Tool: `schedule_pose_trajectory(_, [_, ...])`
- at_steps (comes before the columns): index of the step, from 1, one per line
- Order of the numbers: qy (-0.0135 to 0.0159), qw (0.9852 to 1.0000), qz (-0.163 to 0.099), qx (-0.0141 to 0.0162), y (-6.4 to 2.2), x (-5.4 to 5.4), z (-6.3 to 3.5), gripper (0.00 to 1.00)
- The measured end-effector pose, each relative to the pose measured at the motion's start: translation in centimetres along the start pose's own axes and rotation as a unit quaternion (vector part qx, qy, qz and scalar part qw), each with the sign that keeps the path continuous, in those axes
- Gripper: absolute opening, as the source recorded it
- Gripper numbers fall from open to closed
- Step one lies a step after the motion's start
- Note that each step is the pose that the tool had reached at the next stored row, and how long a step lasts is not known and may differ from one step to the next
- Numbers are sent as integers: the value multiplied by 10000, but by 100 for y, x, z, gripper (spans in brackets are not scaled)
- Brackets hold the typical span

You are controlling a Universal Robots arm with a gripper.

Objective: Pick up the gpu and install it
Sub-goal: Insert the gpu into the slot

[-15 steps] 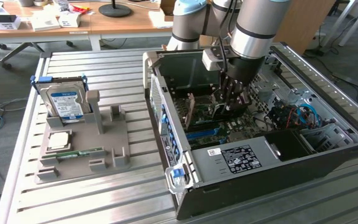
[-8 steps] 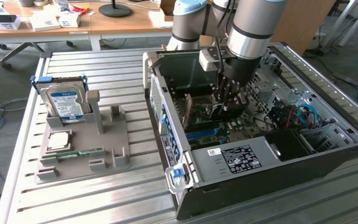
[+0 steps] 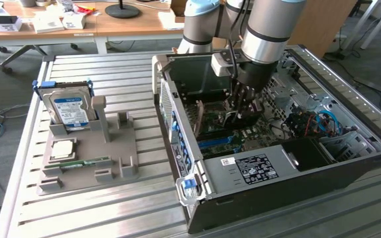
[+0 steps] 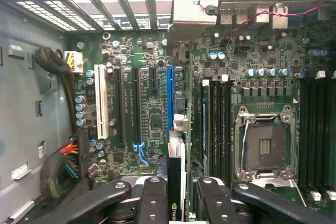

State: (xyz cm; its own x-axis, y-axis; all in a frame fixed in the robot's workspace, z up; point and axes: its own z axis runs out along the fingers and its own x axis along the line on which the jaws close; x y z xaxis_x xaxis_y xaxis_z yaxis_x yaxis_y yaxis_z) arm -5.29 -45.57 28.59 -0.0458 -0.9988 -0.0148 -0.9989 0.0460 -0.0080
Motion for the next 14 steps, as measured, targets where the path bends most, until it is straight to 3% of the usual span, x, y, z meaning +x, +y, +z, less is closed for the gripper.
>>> schedule_pose_trajectory(14, [-8,10000,-2,8,46,43,-1,26])
